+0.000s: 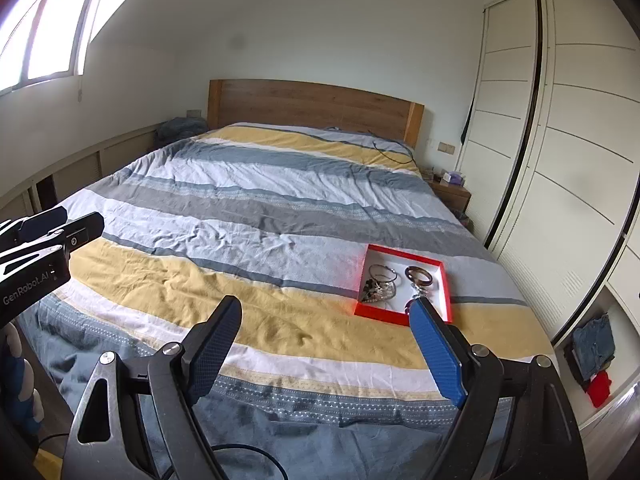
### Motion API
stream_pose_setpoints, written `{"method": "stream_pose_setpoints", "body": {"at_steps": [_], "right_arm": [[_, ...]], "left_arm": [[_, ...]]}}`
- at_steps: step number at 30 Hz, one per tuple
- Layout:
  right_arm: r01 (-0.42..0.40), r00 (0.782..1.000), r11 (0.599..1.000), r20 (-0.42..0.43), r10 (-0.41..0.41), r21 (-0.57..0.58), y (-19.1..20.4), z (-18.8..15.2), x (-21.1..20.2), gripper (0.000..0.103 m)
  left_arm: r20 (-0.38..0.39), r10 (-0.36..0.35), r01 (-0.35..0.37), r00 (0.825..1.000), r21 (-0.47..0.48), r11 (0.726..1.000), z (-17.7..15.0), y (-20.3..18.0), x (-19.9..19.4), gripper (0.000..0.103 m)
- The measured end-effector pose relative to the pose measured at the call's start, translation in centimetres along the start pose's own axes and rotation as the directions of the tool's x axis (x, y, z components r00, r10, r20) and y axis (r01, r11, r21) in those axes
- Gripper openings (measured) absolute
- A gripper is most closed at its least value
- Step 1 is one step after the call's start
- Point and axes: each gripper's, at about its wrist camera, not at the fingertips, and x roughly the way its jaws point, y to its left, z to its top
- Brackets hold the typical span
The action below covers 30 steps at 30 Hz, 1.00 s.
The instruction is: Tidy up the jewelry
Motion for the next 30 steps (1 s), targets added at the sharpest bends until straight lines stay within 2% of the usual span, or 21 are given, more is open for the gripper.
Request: {"method": "stream_pose_setpoints", "body": {"at_steps": [10, 30], "right_arm": [[-0.025, 0.999, 0.999, -0.040, 0.025, 0.022, -0.4, -0.7, 2.1, 0.086], [-0.050, 0.990, 0.997, -0.126, 0.057, 0.055, -0.4, -2.0, 6.2, 0.086]], "left_arm": [[-0.051, -0.008, 0.009, 0.999, 0.019, 1.000, -0.8, -0.7, 1.8, 0.058], [-0.149, 0.026, -0.023, 0.988, 0.025, 0.999, -2.5, -0.4, 5.7, 0.059]]}}
